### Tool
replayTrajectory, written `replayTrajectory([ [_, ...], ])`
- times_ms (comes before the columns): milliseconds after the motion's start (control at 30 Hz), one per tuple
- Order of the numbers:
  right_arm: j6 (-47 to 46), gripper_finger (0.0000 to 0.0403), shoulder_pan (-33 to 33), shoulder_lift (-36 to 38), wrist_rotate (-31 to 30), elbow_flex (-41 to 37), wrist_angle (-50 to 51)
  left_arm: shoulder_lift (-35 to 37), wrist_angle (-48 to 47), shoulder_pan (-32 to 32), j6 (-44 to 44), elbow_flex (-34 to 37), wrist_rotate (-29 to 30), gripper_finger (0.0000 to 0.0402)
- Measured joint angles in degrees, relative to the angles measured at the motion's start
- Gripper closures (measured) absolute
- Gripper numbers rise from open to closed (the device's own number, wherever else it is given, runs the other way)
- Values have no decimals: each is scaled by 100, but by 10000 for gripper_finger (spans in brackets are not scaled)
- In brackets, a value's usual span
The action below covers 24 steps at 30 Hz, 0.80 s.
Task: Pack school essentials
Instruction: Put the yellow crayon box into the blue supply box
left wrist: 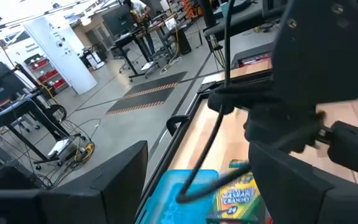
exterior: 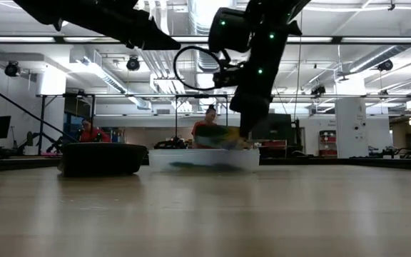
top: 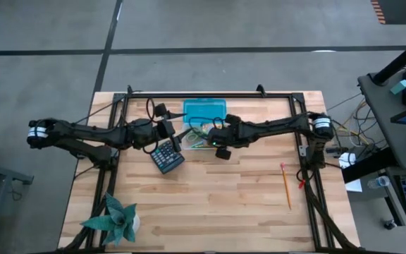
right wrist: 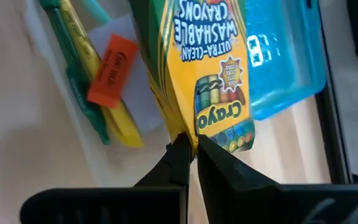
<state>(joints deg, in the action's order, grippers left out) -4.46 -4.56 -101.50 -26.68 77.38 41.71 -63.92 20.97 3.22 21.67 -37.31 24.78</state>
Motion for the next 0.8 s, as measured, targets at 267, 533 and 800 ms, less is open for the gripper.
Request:
replayTrajectory([
  [267,-89,390,33,-434,-56,130,-1,0,0,0,0,7,0,139],
  [533,110,390,89,-515,29,132,-8,0,0,0,0,8,0,139],
  [800,148,346,121,-493,168,132,-12,0,2,0,-6,14,0,139],
])
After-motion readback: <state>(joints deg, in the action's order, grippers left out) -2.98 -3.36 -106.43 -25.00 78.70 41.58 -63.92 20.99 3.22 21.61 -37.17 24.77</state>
